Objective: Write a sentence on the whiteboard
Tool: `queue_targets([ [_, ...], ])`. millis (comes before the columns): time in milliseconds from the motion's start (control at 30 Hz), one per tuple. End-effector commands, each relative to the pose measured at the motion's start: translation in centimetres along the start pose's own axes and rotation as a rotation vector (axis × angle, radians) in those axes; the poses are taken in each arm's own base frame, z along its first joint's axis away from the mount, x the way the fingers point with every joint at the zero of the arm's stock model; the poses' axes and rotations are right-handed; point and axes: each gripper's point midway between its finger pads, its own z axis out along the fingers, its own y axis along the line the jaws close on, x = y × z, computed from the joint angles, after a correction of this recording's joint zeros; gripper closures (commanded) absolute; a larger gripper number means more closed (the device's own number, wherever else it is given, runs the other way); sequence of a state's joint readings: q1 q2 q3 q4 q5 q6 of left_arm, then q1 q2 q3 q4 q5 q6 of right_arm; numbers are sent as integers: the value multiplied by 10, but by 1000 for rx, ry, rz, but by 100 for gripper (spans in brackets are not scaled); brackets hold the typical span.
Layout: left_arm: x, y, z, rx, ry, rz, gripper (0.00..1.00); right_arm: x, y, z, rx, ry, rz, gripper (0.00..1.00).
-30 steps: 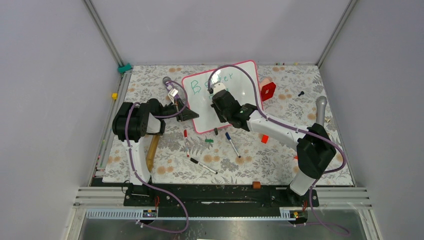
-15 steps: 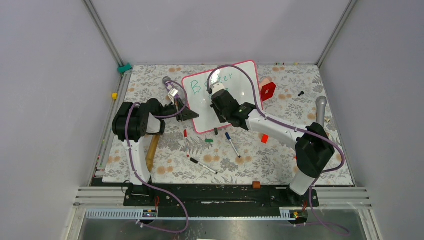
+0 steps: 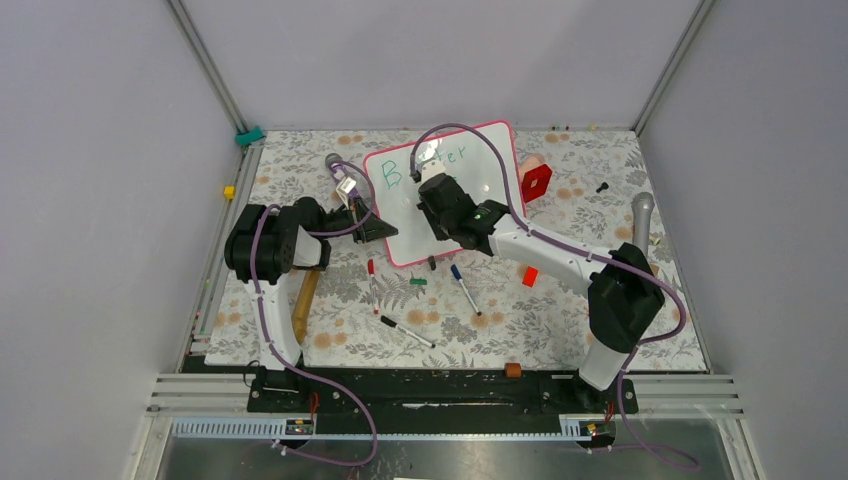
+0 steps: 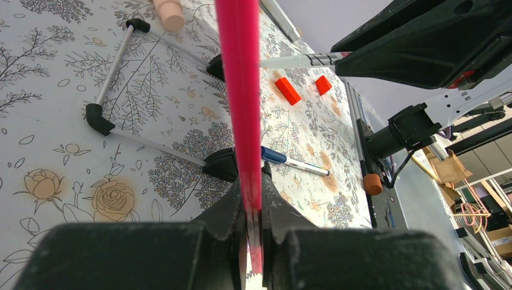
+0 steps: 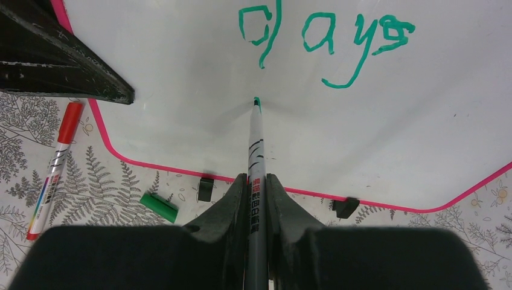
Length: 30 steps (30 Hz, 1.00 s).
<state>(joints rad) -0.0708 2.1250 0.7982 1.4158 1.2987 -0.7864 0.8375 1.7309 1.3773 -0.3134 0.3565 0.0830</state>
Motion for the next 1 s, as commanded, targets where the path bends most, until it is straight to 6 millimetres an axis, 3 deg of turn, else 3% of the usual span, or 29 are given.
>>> queue_targets([
  [0, 25, -13, 0, 116, 101, 98, 100, -20, -4, -3, 34, -47, -6, 100],
  [500, 26, -13, 0, 116, 100, 97, 100, -17, -15, -2, 101, -35, -18, 100],
  [967, 25, -13, 0, 116, 100, 99, 100, 0, -10, 0, 66, 20, -35, 100],
])
